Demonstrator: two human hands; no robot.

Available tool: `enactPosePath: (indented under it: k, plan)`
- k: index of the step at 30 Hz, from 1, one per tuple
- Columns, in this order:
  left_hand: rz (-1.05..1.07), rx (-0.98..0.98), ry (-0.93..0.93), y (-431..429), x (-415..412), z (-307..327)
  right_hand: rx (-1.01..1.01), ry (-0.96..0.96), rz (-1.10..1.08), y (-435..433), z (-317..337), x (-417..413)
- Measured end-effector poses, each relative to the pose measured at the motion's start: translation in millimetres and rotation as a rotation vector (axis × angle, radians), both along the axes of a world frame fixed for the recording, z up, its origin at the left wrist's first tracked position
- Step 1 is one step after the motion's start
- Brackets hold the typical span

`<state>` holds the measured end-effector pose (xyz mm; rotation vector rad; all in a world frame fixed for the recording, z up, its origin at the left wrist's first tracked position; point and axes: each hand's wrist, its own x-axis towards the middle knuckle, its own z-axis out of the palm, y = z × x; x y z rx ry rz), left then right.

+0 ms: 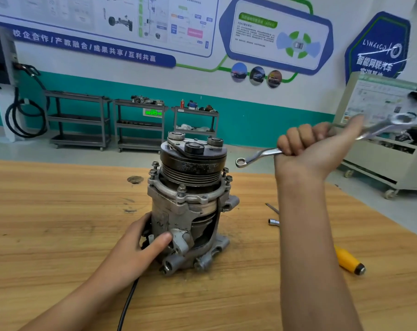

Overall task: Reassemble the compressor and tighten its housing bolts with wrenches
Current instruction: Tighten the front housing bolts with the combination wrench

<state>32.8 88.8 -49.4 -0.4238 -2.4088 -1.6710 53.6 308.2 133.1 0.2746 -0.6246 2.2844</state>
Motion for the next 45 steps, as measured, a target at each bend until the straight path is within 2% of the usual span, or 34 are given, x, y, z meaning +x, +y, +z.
enactPosePath:
  k: [3,9,18,27,30,34,42,45]
  plan:
    - [0.001,0.005,-0.013,-1.3,-1.1,-0.7,-0.092,-0.207,0.211,21.7,-7.7,-27.7]
    - [0.012,0.008,-0.014,-0.8,-0.9,-2.7,-0.178,-0.288,0.422,24.9,-24.0,-60.5]
    - [0.011,0.005,-0.015,-0.2,1.1,-0.3,-0.133,-0.425,0.503,18.9,-16.4,-72.7]
    - [0.020,0.017,-0.013,-2.2,-1.5,-2.2,-0.150,-0.399,0.595,29.4,-23.0,-78.2]
    - [0.046,0.013,-0.011,-1.5,-1.4,-3.2,-0.187,-0.396,0.538,28.8,-27.2,-72.6]
    - [0.032,-0.018,-0.002,0.7,2.0,-0.1,-0.229,-0.378,0.339,28.3,-36.3,-55.5]
    - [0.027,-0.012,-0.003,3.6,7.2,4.9,-0.055,-0.302,0.025,11.1,-44.0,-24.0]
    - [0.029,-0.012,-0.008,4.5,8.5,5.4,0.015,-0.184,-0.004,6.5,-67.9,-3.6]
